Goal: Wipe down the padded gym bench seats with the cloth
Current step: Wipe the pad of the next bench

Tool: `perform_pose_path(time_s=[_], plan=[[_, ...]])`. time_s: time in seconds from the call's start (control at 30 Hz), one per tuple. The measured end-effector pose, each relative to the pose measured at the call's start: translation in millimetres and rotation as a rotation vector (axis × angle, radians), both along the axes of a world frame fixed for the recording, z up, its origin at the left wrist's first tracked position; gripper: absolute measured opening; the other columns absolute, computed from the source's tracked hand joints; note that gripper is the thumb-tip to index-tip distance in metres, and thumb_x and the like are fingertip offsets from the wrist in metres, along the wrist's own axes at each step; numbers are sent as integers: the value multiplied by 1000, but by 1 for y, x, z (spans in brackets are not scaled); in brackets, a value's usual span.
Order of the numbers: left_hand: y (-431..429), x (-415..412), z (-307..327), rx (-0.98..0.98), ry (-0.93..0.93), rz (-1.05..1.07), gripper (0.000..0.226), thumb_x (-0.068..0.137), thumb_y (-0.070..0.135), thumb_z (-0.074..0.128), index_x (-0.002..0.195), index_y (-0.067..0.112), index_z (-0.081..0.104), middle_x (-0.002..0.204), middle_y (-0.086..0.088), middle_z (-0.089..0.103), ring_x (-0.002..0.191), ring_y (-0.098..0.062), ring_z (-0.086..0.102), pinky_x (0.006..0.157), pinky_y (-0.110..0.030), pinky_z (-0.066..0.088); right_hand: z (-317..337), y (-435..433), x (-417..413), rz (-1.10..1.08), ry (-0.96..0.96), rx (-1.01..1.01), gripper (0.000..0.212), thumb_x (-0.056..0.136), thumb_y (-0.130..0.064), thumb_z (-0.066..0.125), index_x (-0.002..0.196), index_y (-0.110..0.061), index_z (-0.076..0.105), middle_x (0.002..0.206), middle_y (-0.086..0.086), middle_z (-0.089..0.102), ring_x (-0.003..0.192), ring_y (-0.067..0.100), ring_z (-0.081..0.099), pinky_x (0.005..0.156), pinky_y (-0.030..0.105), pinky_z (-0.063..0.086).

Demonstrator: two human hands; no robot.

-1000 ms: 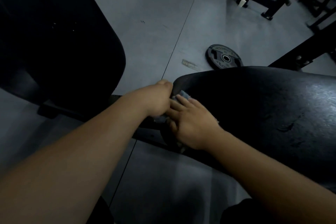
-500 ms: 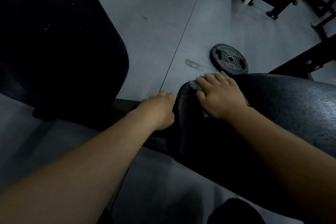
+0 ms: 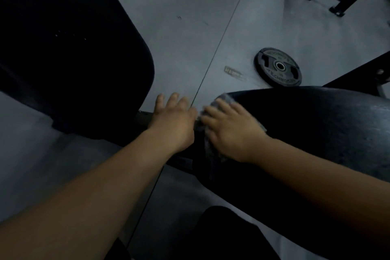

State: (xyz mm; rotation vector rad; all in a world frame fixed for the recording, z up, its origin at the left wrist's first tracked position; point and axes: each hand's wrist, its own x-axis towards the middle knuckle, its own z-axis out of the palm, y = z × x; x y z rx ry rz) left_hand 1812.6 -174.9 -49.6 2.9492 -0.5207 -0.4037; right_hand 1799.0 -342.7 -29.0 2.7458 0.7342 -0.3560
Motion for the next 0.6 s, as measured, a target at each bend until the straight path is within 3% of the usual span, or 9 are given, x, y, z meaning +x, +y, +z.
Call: perform_pose_path(time_s=[0.1, 0.17, 0.27, 0.37, 0.43, 0.6], plan=[[-5, 10, 9, -25, 28, 24, 58, 93, 26, 46, 149, 21, 34, 163, -9, 16, 152, -30, 2, 120, -57, -3, 22, -30, -16, 177, 215, 29, 65, 95, -51, 15, 152, -31, 37, 162, -1, 30, 150, 25, 24, 122, 41, 15], [-11, 11, 13, -35, 23, 19, 58, 93, 26, 45, 149, 22, 33, 163, -8, 16, 152, -30, 2, 120, -58, -2, 24, -48, 18, 110, 74, 32, 63, 95, -49, 19, 147, -26, 45, 154, 3, 44, 142, 27, 37, 117, 40, 23], [-14, 6, 16, -8, 31, 30, 58, 93, 26, 44, 150, 23, 30, 164, -7, 13, 152, -29, 1, 120, -57, -2, 11, -33, 59, -103, 13, -68, 56, 98, -48, 15, 143, -29, 43, 150, -2, 44, 139, 27, 37, 113, 45, 27], [-6, 0, 18, 18, 46, 86, 58, 95, 26, 41, 151, 23, 29, 165, -5, 13, 153, -28, 2, 120, -55, -2, -9, 0, 28, 123, 64, 8, 62, 94, -47, 13, 126, -25, 61, 134, 0, 59, 130, 28, 45, 110, 48, 30], [3, -4, 20, 41, 61, 130, 60, 95, 24, 41, 153, 22, 25, 165, -4, 11, 153, -27, 0, 120, -54, -3, -14, -1, -1, 250, 83, 137, 52, 95, -45, 25, 110, -26, 71, 117, -3, 69, 118, 27, 54, 105, 47, 33], [17, -7, 38, 22, -16, 193, 62, 95, 24, 42, 154, 21, 24, 166, -3, 8, 153, -23, -2, 122, -50, -5, -16, 5, -8, 258, 70, 256, 38, 98, -42, 35, 96, -26, 70, 100, -5, 71, 103, 26, 62, 98, 43, 40]])
